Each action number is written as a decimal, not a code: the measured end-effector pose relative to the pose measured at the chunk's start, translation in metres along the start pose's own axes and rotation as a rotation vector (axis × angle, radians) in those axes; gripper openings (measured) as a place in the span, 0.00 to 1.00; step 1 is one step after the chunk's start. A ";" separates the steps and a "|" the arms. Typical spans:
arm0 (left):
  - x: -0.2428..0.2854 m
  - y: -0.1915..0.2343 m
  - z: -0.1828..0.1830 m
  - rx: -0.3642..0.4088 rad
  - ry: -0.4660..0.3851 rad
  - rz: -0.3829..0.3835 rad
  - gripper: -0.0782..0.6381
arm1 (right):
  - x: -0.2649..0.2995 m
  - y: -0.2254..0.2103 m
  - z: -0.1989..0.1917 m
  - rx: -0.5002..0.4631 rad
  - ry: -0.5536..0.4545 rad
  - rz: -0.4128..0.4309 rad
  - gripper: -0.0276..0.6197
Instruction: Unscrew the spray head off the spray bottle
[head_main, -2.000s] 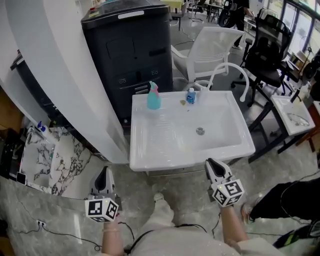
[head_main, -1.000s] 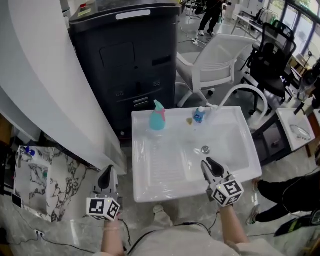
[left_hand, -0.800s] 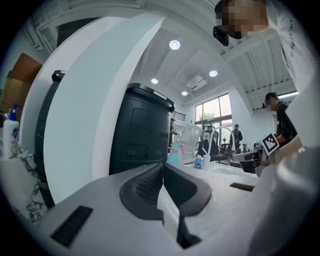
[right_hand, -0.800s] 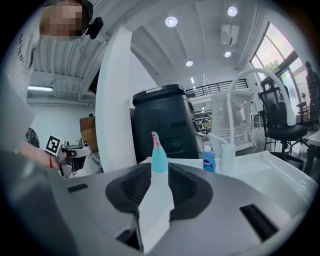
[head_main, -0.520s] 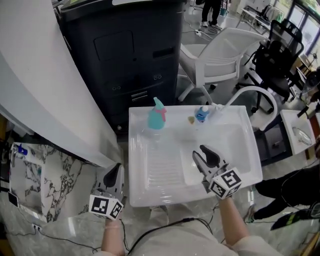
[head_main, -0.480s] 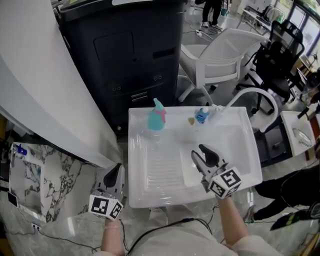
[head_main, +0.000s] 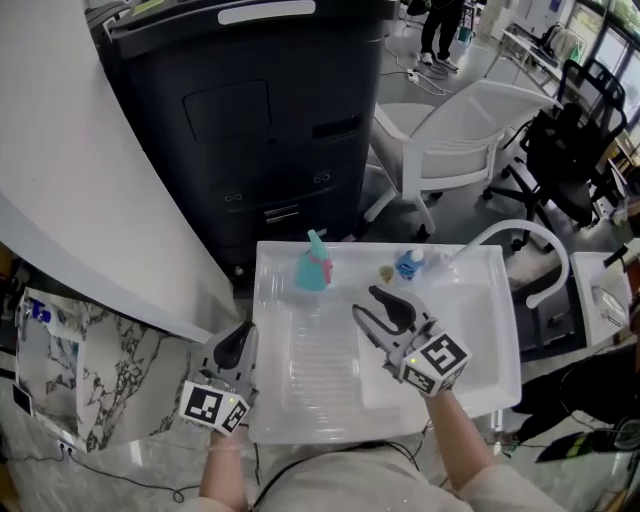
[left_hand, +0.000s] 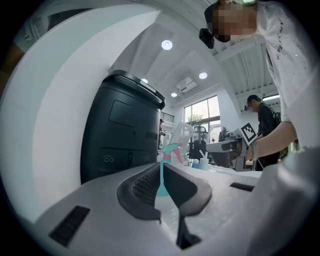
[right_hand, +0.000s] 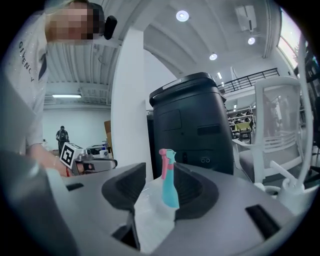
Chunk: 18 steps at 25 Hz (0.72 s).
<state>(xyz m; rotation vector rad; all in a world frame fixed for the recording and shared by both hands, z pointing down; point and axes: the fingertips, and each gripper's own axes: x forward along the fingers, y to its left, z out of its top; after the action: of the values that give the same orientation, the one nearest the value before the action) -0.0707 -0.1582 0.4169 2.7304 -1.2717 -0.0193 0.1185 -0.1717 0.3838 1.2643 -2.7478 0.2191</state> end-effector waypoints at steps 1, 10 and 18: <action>0.008 -0.003 0.001 -0.002 -0.006 -0.018 0.12 | 0.005 0.000 0.004 -0.012 -0.005 0.016 0.32; 0.078 -0.009 -0.012 0.071 0.076 -0.100 0.35 | 0.059 -0.002 0.019 -0.034 0.021 0.121 0.37; 0.136 -0.005 -0.034 0.184 0.199 -0.056 0.55 | 0.094 -0.009 0.000 -0.003 0.089 0.140 0.42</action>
<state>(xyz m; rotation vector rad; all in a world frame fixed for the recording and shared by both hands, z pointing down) 0.0232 -0.2547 0.4560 2.8319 -1.1967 0.3720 0.0645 -0.2481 0.3991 1.0352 -2.7602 0.2768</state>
